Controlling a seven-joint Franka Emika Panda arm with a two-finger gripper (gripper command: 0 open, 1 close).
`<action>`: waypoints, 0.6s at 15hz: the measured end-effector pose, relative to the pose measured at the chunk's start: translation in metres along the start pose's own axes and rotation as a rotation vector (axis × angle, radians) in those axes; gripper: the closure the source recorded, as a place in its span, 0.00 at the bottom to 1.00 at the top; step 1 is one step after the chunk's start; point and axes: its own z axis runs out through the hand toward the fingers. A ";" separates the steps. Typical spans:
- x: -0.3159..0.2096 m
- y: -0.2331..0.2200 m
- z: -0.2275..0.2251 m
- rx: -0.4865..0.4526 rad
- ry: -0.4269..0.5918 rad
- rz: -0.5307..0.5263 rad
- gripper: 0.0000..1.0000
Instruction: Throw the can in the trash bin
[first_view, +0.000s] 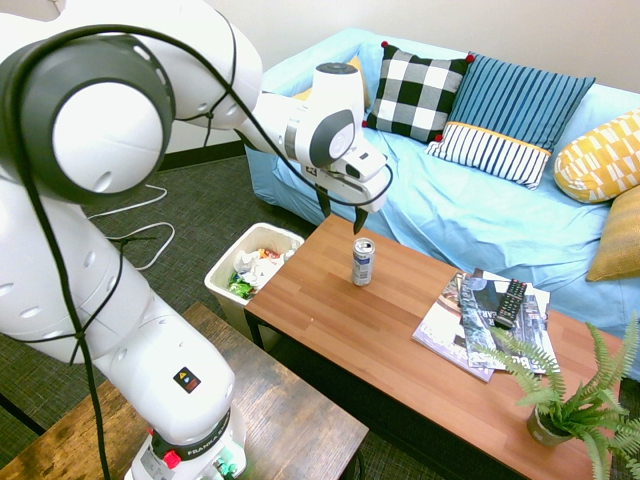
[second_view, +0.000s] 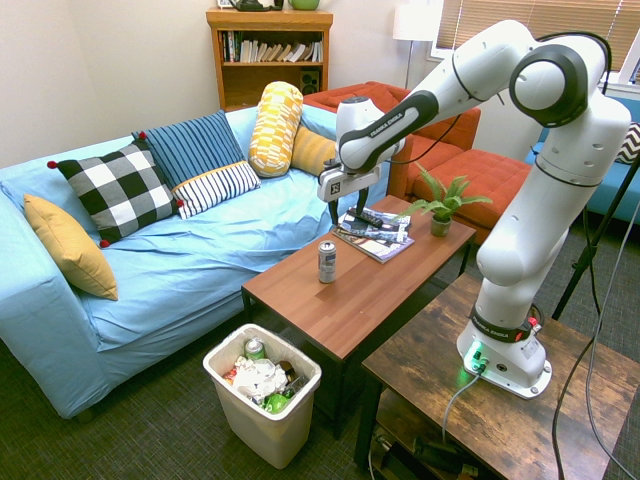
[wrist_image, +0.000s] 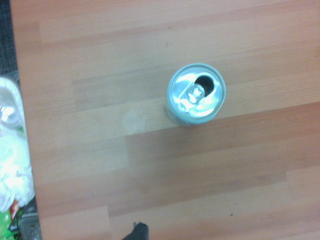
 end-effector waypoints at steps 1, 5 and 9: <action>0.009 -0.006 0.007 -0.003 -0.005 0.020 0.00; 0.036 -0.033 0.044 -0.027 -0.033 0.060 0.00; 0.052 -0.058 0.079 -0.053 -0.049 0.073 0.00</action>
